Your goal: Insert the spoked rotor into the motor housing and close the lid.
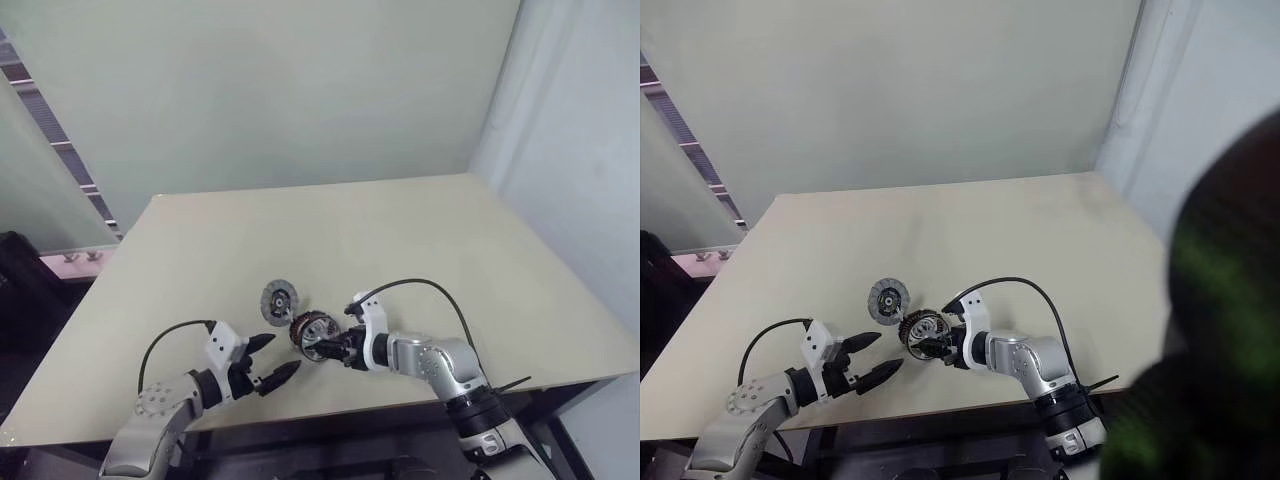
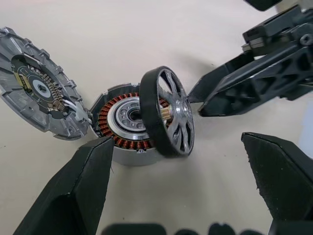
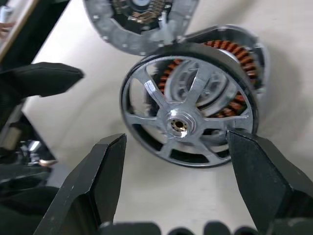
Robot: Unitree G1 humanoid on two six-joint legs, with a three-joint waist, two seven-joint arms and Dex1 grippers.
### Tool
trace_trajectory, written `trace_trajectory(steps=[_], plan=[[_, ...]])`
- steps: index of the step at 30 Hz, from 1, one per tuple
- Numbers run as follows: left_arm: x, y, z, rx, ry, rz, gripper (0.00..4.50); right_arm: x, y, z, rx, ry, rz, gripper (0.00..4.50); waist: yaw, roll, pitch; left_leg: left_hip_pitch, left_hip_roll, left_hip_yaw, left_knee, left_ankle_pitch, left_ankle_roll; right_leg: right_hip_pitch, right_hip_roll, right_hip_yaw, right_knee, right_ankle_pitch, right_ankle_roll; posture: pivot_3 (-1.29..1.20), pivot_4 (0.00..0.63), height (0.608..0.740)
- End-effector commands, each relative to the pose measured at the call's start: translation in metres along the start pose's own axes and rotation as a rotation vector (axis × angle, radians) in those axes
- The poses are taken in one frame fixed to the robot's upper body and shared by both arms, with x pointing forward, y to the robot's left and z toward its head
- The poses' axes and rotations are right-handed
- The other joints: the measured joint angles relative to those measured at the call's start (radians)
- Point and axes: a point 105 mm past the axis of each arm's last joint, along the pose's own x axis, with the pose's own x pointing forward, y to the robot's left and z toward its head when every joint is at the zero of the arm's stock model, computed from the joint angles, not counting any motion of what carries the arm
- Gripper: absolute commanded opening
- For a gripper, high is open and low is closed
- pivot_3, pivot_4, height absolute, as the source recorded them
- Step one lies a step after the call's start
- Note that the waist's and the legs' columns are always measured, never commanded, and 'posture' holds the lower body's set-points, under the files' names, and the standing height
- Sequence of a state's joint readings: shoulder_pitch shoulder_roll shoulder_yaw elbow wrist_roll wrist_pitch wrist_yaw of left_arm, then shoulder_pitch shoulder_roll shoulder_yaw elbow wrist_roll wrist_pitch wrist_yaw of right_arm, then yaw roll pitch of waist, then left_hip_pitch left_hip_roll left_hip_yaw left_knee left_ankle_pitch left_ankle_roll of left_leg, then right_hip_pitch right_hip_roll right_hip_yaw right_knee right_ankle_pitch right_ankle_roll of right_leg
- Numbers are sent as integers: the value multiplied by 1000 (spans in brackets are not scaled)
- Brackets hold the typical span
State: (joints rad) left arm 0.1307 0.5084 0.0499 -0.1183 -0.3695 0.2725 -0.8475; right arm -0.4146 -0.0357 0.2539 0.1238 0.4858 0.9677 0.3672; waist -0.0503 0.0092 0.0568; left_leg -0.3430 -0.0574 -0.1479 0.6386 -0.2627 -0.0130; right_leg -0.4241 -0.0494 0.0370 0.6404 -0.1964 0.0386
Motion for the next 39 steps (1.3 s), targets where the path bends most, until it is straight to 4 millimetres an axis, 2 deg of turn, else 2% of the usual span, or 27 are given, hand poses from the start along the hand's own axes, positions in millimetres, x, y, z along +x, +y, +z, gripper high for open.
trace_trajectory(steps=[1, 8, 12, 19, 26, 34, 39], plan=[[-3, 2, 9, 41, -16, 2, 4500, -9, 3, 20, -42, -56, 25, 3548, 0, 0, 0, 0, 0, 0, 0, 0, 0, 0, 0, 0, 0, 0, 0, 0, 0, 740], [-3, 3, 9, 42, -12, 0, 4500, -27, -4, 26, -63, -47, 33, 3548, 0, 0, 0, 0, 0, 0, 0, 0, 0, 0, 0, 0, 0, 0, 0, 0, 0, 740], [-2, 3, 10, 46, -11, -5, 4500, -30, -12, 32, -88, -71, 15, 3548, 0, 0, 0, 0, 0, 0, 0, 0, 0, 0, 0, 0, 0, 0, 0, 0, 0, 740], [-1, 3, 13, 54, -11, -14, 4500, -14, -22, 34, -133, -77, 11, 3548, 0, 0, 0, 0, 0, 1, 0, 0, 0, 1, 0, 0, 0, 0, 0, 0, 0, 740], [-5, 1, 14, 62, -11, -16, 4500, 3, -32, 26, -177, -65, 22, 3548, 0, 0, 0, 0, 0, 0, 0, 0, 0, 0, 0, 0, 0, 0, 0, 0, 0, 740], [-6, 1, 13, 61, -7, -9, 4500, 12, -17, 18, -137, -73, 175, 3548, 0, 0, 0, 1, 0, 0, 0, 0, 0, 0, 0, 0, 1, 0, 0, 0, 0, 740], [-5, 0, 13, 60, -8, -6, 4500, 12, -11, 18, -118, -72, 207, 3548, -1, 0, 0, 1, 0, 0, 0, 0, 0, 0, 0, 0, 1, 1, -1, 0, 0, 740]])
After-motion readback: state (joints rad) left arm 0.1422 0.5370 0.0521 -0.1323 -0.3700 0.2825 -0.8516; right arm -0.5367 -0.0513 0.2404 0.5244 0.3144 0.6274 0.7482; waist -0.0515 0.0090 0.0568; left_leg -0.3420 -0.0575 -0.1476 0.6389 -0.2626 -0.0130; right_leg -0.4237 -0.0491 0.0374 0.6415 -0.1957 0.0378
